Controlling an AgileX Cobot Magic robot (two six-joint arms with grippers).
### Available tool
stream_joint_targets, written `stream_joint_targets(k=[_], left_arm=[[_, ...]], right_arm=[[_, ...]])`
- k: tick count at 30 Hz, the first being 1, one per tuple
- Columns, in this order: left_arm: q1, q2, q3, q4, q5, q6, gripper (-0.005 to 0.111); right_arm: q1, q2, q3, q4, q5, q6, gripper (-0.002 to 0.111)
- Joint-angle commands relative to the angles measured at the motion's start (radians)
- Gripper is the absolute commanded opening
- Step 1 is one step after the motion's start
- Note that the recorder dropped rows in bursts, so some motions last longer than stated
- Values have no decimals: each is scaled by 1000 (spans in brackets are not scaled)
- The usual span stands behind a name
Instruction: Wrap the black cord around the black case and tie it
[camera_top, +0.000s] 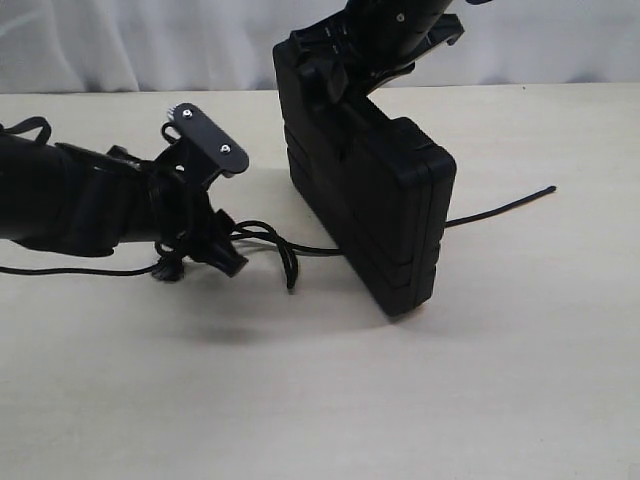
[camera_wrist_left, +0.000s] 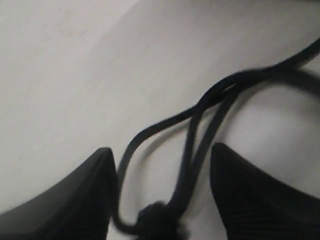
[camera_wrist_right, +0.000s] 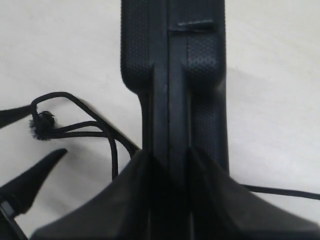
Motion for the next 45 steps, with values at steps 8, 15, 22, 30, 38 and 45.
stream_joint_targets(k=[8, 15, 22, 30, 38, 45], left_arm=[[59, 113, -132, 58, 203, 4, 54], [132, 169, -132, 148, 273, 4, 54], [165, 259, -139, 220, 285, 16, 49], [165, 242, -145, 210, 260, -11, 0], [165, 54, -131, 210, 309, -104, 0], [165, -6, -89, 160, 247, -105, 0]], right_arm=[[0, 11, 10, -4, 37, -16, 4], [0, 11, 10, -7, 29, -20, 4], [0, 11, 10, -7, 27, -20, 4], [0, 11, 10, -7, 27, -25, 4], [0, 11, 10, -7, 30, -36, 4], [0, 11, 10, -7, 37, -36, 4]])
